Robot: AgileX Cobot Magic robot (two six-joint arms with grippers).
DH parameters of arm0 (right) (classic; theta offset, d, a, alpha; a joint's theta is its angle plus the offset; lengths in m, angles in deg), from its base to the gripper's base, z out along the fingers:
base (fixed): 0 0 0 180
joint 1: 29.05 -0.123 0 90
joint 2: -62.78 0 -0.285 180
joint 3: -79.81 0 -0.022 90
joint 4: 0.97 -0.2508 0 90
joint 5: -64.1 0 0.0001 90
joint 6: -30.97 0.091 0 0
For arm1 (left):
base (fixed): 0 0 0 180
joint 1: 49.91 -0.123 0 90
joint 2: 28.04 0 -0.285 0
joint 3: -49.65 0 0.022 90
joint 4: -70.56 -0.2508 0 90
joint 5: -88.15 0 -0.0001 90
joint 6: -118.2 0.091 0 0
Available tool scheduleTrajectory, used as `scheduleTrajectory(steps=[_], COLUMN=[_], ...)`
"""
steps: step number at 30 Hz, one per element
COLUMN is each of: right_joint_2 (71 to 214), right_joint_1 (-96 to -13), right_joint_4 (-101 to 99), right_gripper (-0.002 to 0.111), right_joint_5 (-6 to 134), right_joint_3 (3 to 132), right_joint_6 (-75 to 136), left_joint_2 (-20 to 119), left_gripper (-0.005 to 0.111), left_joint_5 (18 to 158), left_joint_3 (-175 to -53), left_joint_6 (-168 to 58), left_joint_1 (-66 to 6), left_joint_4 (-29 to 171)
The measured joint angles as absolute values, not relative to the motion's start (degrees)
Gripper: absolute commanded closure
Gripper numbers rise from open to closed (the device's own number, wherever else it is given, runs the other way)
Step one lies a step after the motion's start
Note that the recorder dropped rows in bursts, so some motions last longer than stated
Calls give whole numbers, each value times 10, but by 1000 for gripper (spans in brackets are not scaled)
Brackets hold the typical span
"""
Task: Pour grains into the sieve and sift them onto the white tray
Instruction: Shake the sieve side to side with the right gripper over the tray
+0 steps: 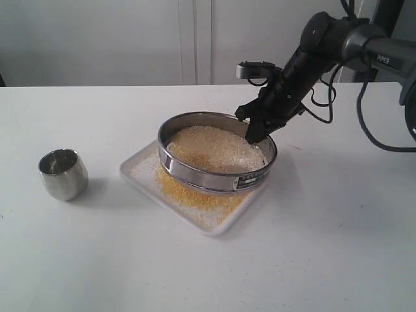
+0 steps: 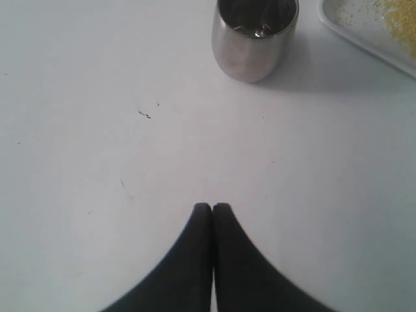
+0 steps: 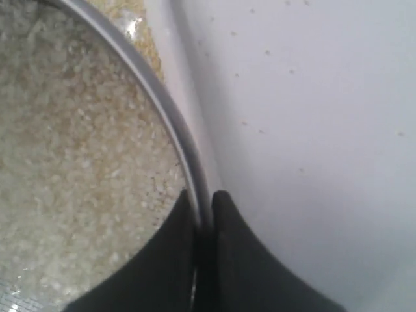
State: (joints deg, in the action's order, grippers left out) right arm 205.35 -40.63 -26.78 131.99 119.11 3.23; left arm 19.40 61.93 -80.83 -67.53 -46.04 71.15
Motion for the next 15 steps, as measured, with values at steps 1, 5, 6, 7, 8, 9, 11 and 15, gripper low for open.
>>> scheduleTrajectory(steps=[1, 5, 6, 7, 8, 9, 11, 15], right_joint_2=[2053, 2052, 2050, 2048, 2048, 2051, 2053, 2055], right_joint_1=[-406, -406, -406, -406, -405, -405, -404, -400], right_joint_4=[-275, -301, -285, -275, -274, -281, -292, -279], right_gripper=[108, 108, 108, 108, 108, 108, 108, 108], right_joint_5=[1320, 1319, 1322, 1329, 1331, 1328, 1316, 1315], right_joint_3=[1191, 1198, 1200, 1201, 1201, 1201, 1201, 1201], right_joint_6=[57, 22, 5, 22, 56, 101, 80, 101], left_joint_2=[194, 194, 194, 194, 194, 194, 194, 194], left_gripper=[107, 107, 107, 107, 107, 107, 107, 107], left_joint_5=[619, 619, 619, 619, 619, 619, 619, 619], left_joint_3=[-808, -808, -808, -808, -808, -808, -808, -808], left_joint_6=[-675, -675, -675, -675, -675, -675, -675, -675], left_joint_1=[-460, -460, -460, -460, -460, -460, -460, -460], left_joint_4=[712, 712, 712, 712, 712, 712, 712, 712])
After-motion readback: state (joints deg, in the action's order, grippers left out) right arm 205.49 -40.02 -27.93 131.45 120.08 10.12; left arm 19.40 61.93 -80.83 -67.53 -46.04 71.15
